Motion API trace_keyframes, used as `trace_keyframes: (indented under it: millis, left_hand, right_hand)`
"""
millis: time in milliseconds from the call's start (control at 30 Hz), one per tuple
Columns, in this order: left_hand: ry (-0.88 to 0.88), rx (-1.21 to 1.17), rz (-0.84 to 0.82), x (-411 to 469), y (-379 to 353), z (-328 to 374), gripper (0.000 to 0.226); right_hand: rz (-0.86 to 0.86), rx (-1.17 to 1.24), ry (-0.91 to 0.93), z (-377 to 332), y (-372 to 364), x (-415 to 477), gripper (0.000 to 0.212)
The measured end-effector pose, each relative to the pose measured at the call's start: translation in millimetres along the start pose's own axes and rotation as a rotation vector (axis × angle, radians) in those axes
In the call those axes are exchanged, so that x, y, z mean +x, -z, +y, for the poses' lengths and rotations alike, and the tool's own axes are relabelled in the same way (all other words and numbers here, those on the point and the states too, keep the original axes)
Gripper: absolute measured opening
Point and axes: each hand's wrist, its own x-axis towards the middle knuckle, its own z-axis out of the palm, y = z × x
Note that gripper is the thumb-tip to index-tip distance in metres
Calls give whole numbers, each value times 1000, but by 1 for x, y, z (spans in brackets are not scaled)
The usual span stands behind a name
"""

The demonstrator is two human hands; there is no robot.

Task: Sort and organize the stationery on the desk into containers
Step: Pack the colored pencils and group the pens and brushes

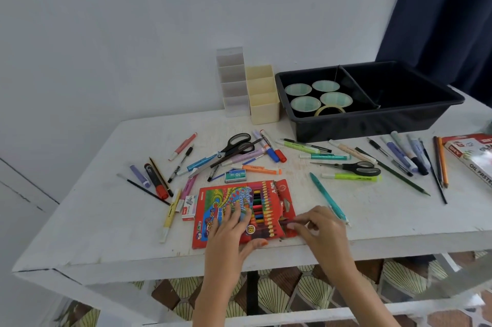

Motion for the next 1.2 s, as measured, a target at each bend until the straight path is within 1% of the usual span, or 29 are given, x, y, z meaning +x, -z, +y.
trace_keyframes:
  millis: [67, 133, 233, 400, 467, 567, 600, 633, 733, 833, 900, 1067, 1200]
  left_hand:
    - [-18, 26, 5, 0, -4, -2, 102]
    - [-31, 42, 1, 1, -5, -3, 104]
    - [-39, 38, -1, 0, -6, -4, 100]
    - [-23, -26, 6, -2, -8, -4, 89]
    - [-20, -36, 4, -2, -8, -4, 88]
    - [-18, -84, 8, -2, -5, -1, 89]
    - [-10, -118, 18, -1, -2, 1, 86]
    - [2, -160, 35, 0, 0, 5, 79]
    - [7, -276, 122, 6, 4, 25, 51]
    - [-56, -321, 179, 16, 3, 52, 37]
    - [-95, -337, 189, 26, 3, 71, 34]
    - [-199, -330, 195, 60, 3, 123, 32]
    - [-249, -340, 177, 84, -10, 168, 31]
  right_hand:
    - [-29, -93, 71, -3, -8, 1, 17]
    - [-60, -152, 100, -5, -13, 4, 21]
    - [-77, -183, 91, -3, -17, 10, 21]
    - [-37, -122, -9, -7, -25, 6, 26]
    - [-65, -88, -11, -8, -24, 3, 22]
    - [-173, -36, -7, -6, -13, 7, 10]
    - [-196, -27, -10, -6, -9, 10, 7]
    - [-191, -20, -17, -7, -5, 12, 6]
    - [-83, 26, -73, -11, 4, 17, 7]
    - [-51, 61, -73, -12, 12, 23, 8]
    - [-26, 61, -64, -8, 21, 28, 7]
    - [27, 31, -111, 13, 56, 42, 5]
    - [101, -9, -206, 41, 94, 50, 6]
